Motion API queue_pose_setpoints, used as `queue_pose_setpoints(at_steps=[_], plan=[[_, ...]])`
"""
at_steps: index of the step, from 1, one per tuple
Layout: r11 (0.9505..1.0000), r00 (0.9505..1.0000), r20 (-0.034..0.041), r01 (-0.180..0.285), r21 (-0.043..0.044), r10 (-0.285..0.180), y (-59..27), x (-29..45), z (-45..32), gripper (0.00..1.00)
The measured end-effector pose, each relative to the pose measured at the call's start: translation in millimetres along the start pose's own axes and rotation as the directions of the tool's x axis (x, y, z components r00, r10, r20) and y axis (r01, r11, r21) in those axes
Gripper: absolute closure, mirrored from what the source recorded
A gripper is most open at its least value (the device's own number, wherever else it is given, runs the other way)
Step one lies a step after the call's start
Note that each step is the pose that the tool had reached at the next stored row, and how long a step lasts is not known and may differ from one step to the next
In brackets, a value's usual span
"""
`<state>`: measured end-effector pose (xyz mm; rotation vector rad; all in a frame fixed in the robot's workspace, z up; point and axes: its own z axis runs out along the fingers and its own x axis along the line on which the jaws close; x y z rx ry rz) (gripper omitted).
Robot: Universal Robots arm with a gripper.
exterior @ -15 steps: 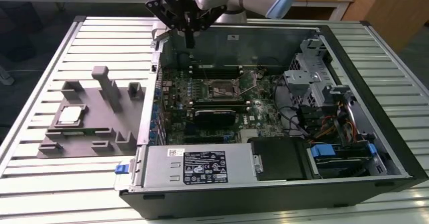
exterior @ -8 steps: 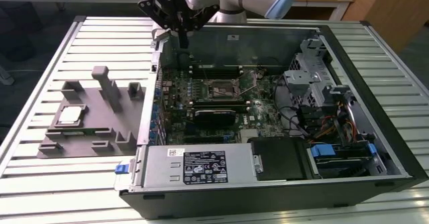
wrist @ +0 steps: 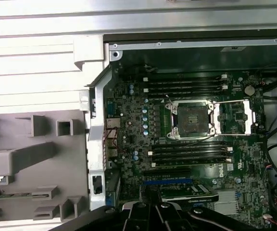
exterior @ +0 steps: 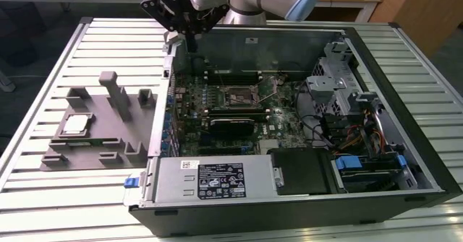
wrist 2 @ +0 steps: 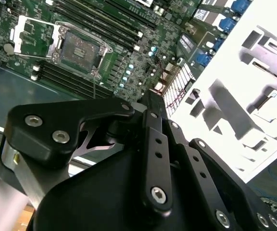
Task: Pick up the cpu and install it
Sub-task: 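Reach for the cpu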
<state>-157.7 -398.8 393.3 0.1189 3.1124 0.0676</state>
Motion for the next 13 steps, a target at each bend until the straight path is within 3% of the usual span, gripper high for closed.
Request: queue_pose_setpoints(at_steps=[13], plan=[[1.0000, 1.0000, 0.0000, 0.000, 0.0000, 0.000, -1.0, 15.9, -0.4, 0.89]])
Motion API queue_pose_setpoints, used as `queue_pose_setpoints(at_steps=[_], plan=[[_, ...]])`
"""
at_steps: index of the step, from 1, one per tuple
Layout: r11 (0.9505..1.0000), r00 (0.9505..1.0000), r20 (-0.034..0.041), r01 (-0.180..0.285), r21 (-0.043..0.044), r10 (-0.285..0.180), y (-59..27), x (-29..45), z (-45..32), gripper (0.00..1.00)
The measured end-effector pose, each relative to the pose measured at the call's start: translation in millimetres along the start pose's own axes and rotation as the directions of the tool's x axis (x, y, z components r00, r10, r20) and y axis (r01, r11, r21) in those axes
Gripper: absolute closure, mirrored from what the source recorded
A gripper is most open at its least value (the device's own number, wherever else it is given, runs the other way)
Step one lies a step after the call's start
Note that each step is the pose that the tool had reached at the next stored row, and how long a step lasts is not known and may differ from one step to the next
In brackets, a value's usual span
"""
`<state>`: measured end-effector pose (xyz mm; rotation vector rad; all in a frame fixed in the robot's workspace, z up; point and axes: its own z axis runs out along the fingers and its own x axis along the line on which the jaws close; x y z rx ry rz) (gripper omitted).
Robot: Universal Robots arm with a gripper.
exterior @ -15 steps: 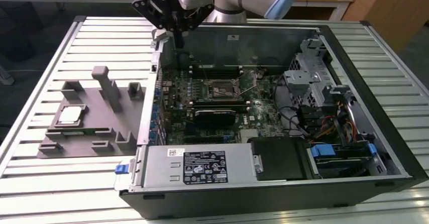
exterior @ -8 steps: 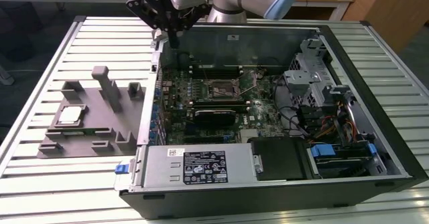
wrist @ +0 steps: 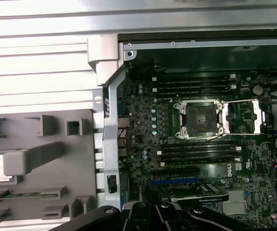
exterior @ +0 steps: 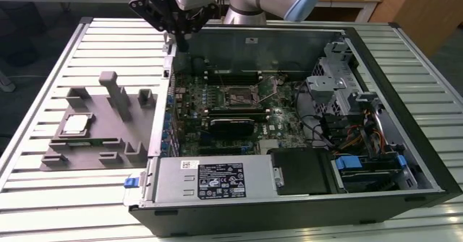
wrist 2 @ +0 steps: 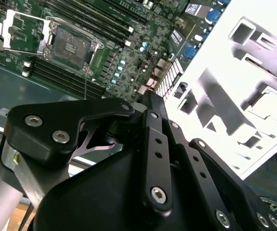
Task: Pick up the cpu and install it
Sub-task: 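Reach for the cpu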
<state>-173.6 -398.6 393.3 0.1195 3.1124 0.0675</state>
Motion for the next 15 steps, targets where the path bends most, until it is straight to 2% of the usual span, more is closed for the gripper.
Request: queue_pose_setpoints(at_steps=[15], plan=[[1.0000, 1.0000, 0.0000, 0.000, -0.0001, 0.000, 1.2, 16.6, -0.3, 0.89]])
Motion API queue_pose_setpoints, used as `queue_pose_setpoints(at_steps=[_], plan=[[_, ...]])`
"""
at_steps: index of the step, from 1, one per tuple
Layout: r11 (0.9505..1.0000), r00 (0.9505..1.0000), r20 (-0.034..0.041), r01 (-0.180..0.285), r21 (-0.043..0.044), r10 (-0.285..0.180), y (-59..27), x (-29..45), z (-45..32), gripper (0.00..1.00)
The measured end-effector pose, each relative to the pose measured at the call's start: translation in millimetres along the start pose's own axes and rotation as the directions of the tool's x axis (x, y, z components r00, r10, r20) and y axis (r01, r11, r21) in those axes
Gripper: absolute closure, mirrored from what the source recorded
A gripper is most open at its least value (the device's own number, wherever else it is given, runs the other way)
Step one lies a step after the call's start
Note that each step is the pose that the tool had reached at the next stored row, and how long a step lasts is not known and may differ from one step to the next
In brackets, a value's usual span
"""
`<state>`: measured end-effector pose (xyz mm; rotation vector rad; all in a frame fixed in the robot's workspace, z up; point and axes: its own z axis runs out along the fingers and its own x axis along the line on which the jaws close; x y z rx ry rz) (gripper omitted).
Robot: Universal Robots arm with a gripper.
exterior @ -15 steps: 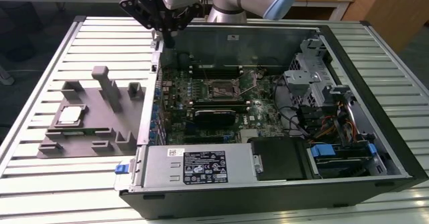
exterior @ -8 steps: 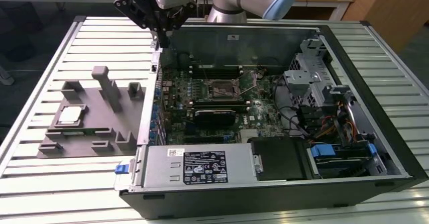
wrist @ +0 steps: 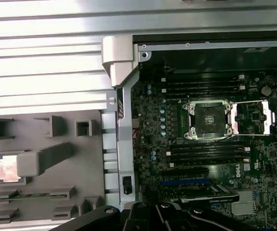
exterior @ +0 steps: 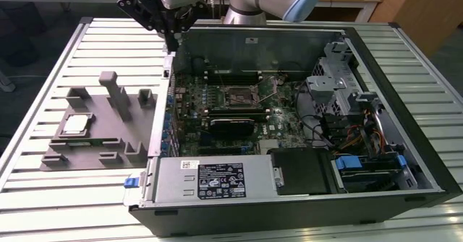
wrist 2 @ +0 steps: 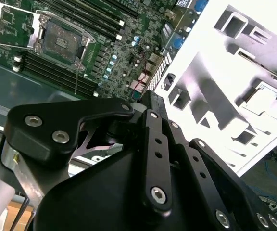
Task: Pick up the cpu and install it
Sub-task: 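Reach for the cpu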
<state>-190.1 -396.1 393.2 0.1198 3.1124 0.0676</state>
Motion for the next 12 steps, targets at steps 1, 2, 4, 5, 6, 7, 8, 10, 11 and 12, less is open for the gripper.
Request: queue_pose_setpoints(at_steps=[1, 2, 4, 5, 6, 7, 8, 10, 11, 12], plan=[[1.0000, 1.0000, 0.0000, 0.000, 0.0000, 0.000, 0.2, 0.9, 0.0, 0.89], [1.0000, 1.0000, 0.0000, 0.000, 0.0000, 0.000, 0.3, 1.8, 0.0, 0.89], [1.0000, 1.0000, 0.0000, 0.000, 0.0000, 0.000, 0.7, 3.6, 0.0, 0.89], [1.0000, 1.0000, 0.0000, 0.000, 0.0001, 0.000, 0.9, 4.5, -0.1, 0.89], [1.0000, 1.0000, 0.0000, 0.000, 0.0000, 0.000, 1.0, 5.3, -0.1, 0.89], [1.0000, 1.0000, 0.0000, 0.000, 0.0000, 0.000, 1.2, 6.2, -0.1, 0.89], [1.0000, 1.0000, 0.0001, 0.000, 0.0000, 0.000, 1.4, 7.1, 0.0, 0.89], [1.0000, 1.0000, 0.0000, 0.000, 0.0000, 0.000, 1.8, 8.8, -0.1, 0.89], [1.0000, 1.0000, 0.0000, 0.000, 0.0000, 0.000, 2.1, 9.7, -0.1, 0.89], [1.0000, 1.0000, 0.0000, 0.000, 0.0001, 0.000, 2.4, 10.6, -0.1, 0.89]])
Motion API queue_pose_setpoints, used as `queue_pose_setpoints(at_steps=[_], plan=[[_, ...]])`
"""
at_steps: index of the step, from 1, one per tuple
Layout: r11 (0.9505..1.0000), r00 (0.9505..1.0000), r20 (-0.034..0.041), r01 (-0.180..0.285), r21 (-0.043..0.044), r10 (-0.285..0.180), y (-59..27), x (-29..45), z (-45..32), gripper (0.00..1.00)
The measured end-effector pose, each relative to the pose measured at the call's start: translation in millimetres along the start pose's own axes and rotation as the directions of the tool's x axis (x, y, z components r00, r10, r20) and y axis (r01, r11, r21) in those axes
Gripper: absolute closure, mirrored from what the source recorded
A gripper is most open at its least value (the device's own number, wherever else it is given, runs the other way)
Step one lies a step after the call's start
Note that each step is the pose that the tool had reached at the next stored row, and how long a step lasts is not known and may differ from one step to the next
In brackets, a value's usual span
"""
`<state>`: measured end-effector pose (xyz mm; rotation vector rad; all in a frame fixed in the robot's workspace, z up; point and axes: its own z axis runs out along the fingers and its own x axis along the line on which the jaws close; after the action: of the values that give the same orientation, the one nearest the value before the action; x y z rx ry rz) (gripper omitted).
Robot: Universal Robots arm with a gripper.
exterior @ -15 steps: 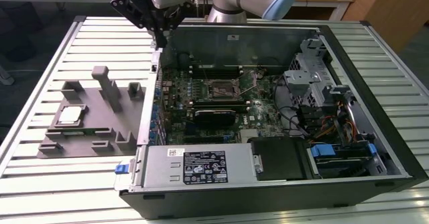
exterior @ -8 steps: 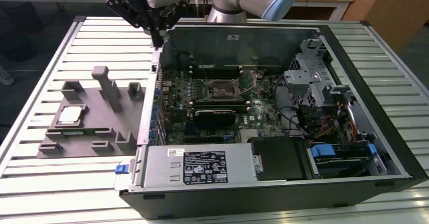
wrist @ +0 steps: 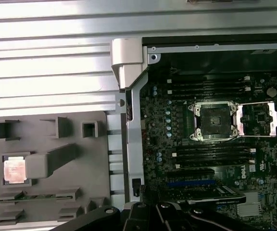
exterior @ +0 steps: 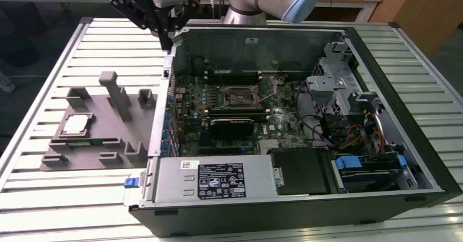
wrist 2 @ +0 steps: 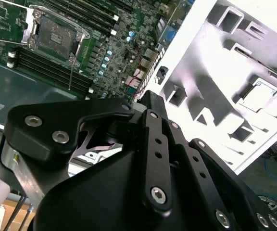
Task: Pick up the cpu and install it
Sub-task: 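Reach for the cpu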
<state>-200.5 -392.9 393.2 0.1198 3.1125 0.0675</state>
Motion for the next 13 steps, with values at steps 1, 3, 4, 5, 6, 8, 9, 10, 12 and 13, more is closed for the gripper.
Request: queue_pose_setpoints(at_steps=[1, 3, 4, 5, 6, 8, 9, 10, 12, 13], plan=[[1.0000, 1.0000, 0.0000, 0.000, -0.0001, 0.000, 0.3, 0.9, 0.0, 0.89], [1.0000, 1.0000, 0.0000, 0.000, 0.0000, 0.000, 1.0, 2.7, 0.0, 0.89], [1.0000, 1.0000, 0.0000, 0.000, 0.0000, 0.000, 1.3, 3.5, 0.0, 0.89], [1.0000, 1.0000, 0.0000, 0.000, 0.0000, 0.000, 1.6, 4.3, 0.1, 0.89], [1.0000, 1.0000, 0.0001, 0.000, -0.0001, 0.000, 2.0, 5.2, 0.1, 0.89], [1.0000, 1.0000, 0.0001, 0.000, -0.0001, 0.000, 2.6, 6.8, 0.1, 0.89], [1.0000, 1.0000, 0.0000, 0.000, 0.0000, 0.000, 2.9, 7.7, 0.1, 0.89], [1.0000, 1.0000, 0.0001, 0.000, 0.0000, 0.000, 3.2, 8.5, 0.1, 0.89], [1.0000, 1.0000, 0.0001, 0.000, -0.0001, 0.000, 3.8, 9.8, 0.1, 0.89], [1.0000, 1.0000, 0.0001, 0.000, -0.0001, 0.000, 4.0, 10.5, 0.1, 0.89]])
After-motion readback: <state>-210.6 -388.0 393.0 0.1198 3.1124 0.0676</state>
